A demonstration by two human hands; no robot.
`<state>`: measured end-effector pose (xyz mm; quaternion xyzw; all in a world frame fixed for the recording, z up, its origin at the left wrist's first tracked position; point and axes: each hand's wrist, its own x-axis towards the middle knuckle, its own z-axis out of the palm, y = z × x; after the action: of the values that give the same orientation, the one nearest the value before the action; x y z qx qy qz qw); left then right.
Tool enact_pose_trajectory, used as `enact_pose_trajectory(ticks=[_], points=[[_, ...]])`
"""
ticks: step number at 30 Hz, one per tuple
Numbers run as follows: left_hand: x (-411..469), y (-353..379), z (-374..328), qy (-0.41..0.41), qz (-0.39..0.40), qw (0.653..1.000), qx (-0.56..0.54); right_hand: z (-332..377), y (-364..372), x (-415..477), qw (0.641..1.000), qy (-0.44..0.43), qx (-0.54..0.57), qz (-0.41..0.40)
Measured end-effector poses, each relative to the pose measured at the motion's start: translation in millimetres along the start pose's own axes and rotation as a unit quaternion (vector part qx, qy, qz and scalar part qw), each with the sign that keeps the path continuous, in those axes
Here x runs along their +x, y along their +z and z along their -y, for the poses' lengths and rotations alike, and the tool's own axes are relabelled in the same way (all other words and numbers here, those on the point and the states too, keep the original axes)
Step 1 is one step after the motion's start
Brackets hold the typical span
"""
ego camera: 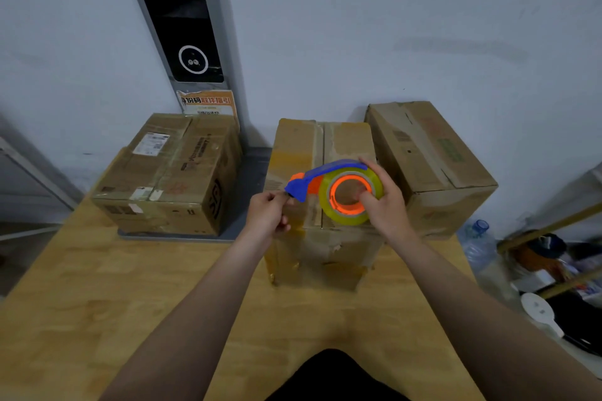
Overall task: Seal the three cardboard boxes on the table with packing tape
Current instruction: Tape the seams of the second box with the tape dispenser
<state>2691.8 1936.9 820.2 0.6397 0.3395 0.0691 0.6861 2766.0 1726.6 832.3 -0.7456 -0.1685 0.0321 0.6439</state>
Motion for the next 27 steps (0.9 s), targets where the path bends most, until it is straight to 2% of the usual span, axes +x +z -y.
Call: enact_pose_trajectory(ticks=[5,19,24,27], points=[[16.4,2.0,-9.5,-0.013,-0.008,1.000,-0.026,-2.4,9.6,19.8,0.999,0.018,0.025,-0.015],[75.3,26.0,-35.1,-0.037,-0.001,0.998,-0.043,-19.6,9.3,90.8,0.999,-0.036,0.009,-0.037],[84.5,25.1,-36.4,-0.051,0.007,0.998,-0.049,-18.6,9.1,93.8,0.999,-0.032,0.016,-0.018],[86.8,21.1,-37.0,-0.068,0.007,0.996,-0.063,-18.0,2.2,93.1,0.998,-0.051,-0.009,0.034]])
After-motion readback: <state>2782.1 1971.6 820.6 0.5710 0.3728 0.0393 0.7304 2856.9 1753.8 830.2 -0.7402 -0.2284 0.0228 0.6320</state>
